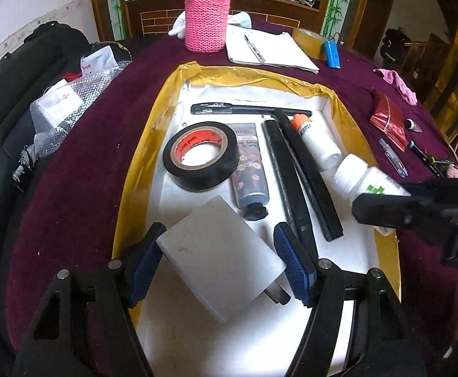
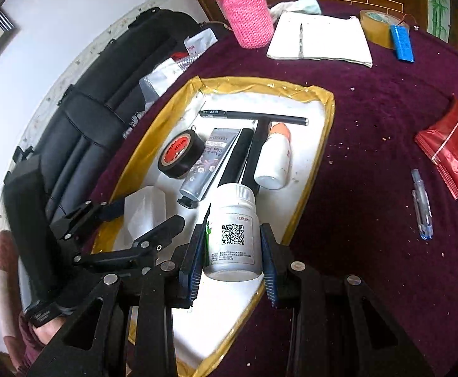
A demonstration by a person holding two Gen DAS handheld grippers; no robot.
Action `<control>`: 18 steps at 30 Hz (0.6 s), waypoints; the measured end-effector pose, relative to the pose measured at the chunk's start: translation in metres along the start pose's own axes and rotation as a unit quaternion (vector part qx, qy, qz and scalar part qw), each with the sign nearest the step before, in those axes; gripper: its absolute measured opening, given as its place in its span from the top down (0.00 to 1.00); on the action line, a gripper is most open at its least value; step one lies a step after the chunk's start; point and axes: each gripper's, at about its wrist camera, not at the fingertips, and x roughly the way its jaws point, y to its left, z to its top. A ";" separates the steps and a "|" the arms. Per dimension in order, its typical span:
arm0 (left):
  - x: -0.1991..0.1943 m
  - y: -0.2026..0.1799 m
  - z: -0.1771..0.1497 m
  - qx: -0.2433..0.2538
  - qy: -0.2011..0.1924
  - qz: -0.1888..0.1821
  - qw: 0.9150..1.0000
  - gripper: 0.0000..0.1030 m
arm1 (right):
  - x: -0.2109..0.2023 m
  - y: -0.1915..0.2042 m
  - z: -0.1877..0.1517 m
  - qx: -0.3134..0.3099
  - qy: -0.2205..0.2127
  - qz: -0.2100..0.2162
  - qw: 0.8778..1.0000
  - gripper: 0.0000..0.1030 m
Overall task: Organize objects
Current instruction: 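Carry the charger and pill bottle into the white tray with both tools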
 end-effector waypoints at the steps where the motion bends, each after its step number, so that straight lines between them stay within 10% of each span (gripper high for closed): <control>1: 0.001 0.000 0.000 0.002 0.002 0.002 1.000 0.31 | 0.002 0.001 0.001 -0.001 0.001 -0.003 1.000 0.71; 18: -0.042 0.033 -0.010 -0.075 -0.029 -0.069 0.994 0.31 | 0.026 0.022 0.007 -0.047 0.020 -0.092 0.994 0.71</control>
